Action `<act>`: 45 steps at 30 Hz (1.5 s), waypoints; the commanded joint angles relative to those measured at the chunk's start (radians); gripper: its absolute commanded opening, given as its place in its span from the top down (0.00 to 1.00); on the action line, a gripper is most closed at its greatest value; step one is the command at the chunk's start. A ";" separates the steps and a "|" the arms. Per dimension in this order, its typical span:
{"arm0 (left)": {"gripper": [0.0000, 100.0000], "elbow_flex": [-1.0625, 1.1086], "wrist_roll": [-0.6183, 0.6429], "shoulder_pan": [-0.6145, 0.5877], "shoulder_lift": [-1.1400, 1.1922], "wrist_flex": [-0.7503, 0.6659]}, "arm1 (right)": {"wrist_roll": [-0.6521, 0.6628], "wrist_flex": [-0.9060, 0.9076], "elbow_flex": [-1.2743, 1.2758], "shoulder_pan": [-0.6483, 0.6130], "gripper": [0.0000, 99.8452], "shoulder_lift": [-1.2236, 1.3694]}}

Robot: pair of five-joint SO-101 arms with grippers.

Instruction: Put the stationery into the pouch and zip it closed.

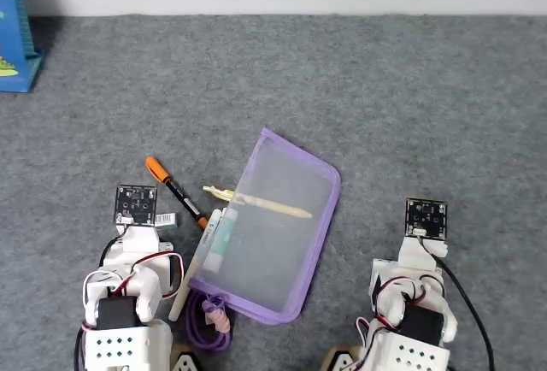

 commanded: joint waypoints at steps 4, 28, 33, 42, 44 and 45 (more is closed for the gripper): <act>0.99 -0.012 -0.008 -0.005 -0.012 -0.023 | -0.012 -0.008 -0.094 -0.030 0.99 0.005; 0.99 -0.012 -0.008 -0.005 -0.012 -0.023 | -0.092 0.183 -0.667 -0.479 0.99 0.427; 0.99 -0.012 -0.008 -0.005 -0.012 -0.023 | -0.091 0.205 -0.810 -0.615 0.99 0.756; 0.99 -0.012 -0.008 -0.005 -0.012 -0.023 | -0.224 0.268 -0.815 -1.021 0.99 0.891; 0.99 -0.012 -0.008 -0.005 -0.012 -0.023 | -0.269 0.282 -0.815 -1.135 0.99 0.892; 0.99 -0.012 -0.008 -0.005 -0.012 -0.023 | -0.285 0.283 -0.815 -1.187 0.99 0.897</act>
